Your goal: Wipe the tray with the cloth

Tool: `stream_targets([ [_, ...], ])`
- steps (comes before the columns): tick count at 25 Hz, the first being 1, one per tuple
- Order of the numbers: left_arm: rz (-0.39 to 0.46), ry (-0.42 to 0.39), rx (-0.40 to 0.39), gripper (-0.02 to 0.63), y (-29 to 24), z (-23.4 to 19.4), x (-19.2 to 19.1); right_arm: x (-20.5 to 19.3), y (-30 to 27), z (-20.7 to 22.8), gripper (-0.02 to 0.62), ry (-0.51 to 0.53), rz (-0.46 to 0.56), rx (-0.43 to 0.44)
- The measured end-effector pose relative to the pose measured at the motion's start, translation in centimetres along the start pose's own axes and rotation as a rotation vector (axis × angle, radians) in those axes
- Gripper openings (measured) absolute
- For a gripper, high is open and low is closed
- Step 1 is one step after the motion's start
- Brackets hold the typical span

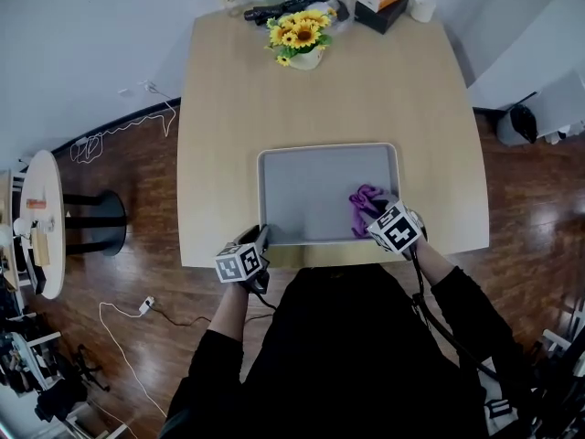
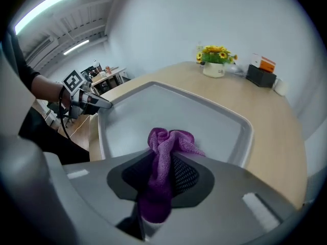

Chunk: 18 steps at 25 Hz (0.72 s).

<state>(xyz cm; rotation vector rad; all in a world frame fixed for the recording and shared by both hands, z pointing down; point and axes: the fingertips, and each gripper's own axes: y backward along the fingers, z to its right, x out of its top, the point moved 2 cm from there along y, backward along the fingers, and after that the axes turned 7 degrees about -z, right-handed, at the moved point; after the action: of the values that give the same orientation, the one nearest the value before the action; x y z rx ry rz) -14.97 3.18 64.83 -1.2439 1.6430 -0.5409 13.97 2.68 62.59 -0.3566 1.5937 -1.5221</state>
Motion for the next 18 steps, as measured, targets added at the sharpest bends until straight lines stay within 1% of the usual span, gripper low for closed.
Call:
stream_targets([
  [3,0.0,-0.001,0.022,0.091,-0.1,0.2,0.0,-2.8,1.5,2.8,0.091,-0.069,0.005,-0.044],
  [6,0.006,0.006,0.036,0.09,-0.2,0.4,0.1,-3.5,2.1,3.5,0.091,-0.114,0.041,-0.047],
  [9,0.003,0.014,0.031,0.089,-0.4,0.7,0.2,-3.1,1.7,3.6,0.091,-0.095,0.003,-0.079],
  [12,0.002,0.04,0.002,0.091,-0.5,0.6,0.3,-1.7,1.1,3.0,0.092,-0.061,-0.028,-0.111],
  [14,0.014,0.096,-0.035,0.089,-0.3,0.4,0.3,0.2,0.1,2.0,0.094,-0.039,-0.018,-0.11],
  [15,0.029,0.139,-0.059,0.091,-0.2,0.2,0.3,1.3,-0.5,1.3,0.094,-0.031,-0.011,-0.102],
  [17,0.083,0.24,-0.11,0.092,0.4,-0.4,0.4,4.0,-2.0,-0.8,0.094,-0.011,0.001,-0.075],
  [18,0.115,0.278,-0.134,0.092,0.9,-0.7,0.5,5.5,-3.0,-2.1,0.094,0.008,0.007,-0.057],
])
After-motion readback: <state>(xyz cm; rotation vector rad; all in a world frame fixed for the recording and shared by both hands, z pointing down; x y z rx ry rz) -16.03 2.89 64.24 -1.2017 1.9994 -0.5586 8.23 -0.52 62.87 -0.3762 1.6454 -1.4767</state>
